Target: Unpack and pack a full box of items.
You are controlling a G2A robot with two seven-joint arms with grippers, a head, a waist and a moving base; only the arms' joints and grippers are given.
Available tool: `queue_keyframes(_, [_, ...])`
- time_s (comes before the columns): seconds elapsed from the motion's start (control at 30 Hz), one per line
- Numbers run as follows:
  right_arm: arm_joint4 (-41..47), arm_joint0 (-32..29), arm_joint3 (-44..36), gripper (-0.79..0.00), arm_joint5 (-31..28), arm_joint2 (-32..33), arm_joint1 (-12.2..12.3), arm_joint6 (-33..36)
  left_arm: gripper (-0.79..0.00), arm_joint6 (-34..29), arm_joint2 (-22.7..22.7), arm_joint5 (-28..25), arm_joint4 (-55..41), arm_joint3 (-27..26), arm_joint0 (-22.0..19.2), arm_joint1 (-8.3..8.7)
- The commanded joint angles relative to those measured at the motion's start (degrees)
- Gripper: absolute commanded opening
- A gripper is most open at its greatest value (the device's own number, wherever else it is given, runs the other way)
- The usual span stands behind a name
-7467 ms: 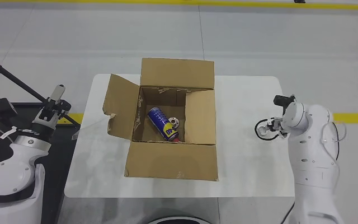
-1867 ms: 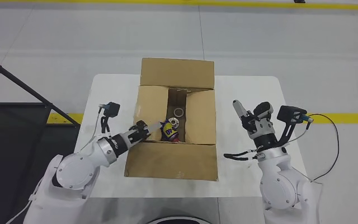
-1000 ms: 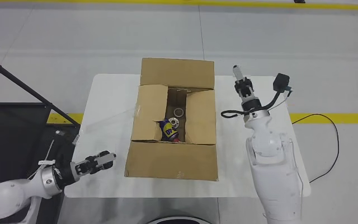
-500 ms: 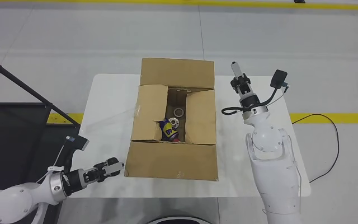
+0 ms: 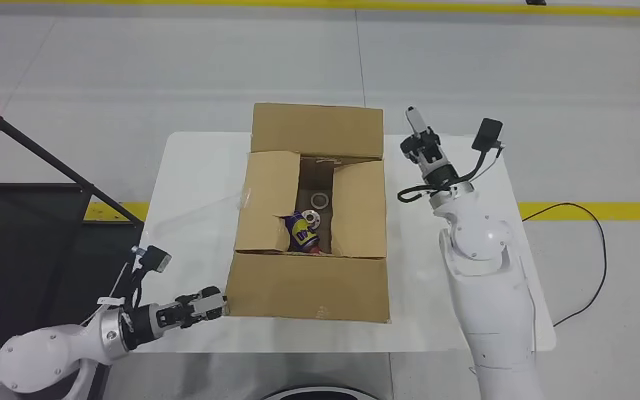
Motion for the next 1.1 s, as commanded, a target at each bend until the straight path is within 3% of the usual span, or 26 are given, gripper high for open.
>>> queue_keyframes(0.0, [0.92, 1.96, 3.49, 0.000, -0.22, 0.51, 0.13, 1.38, 0.000, -0.13, 1.05, -0.32, -2.66, 0.71, -0.39, -0.02])
queue_keyframes(0.2, [6.80, 8.38, 14.65, 0.000, -5.55, 1.09, 0.26, 6.90, 0.000, -3.35, 1.96, -0.09, -10.82, 2.47, -1.62, 0.16])
queue_keyframes(0.5, [5.22, 15.58, 27.13, 0.000, -9.45, -0.88, 0.28, 8.16, 0.000, -3.52, 2.16, 0.36, -15.16, 3.20, -2.45, 0.37])
queue_keyframes(0.9, [11.26, 23.92, 43.02, 0.000, -15.98, -5.28, -0.82, 18.50, 0.000, 3.38, 3.47, 0.46, -15.48, 0.29, -3.95, 0.35])
queue_keyframes(1.07, [14.98, 25.69, 45.77, 0.000, -18.28, -5.15, -1.00, 21.26, 0.000, 9.83, 3.07, -0.36, -9.34, -1.95, -3.75, 0.30])
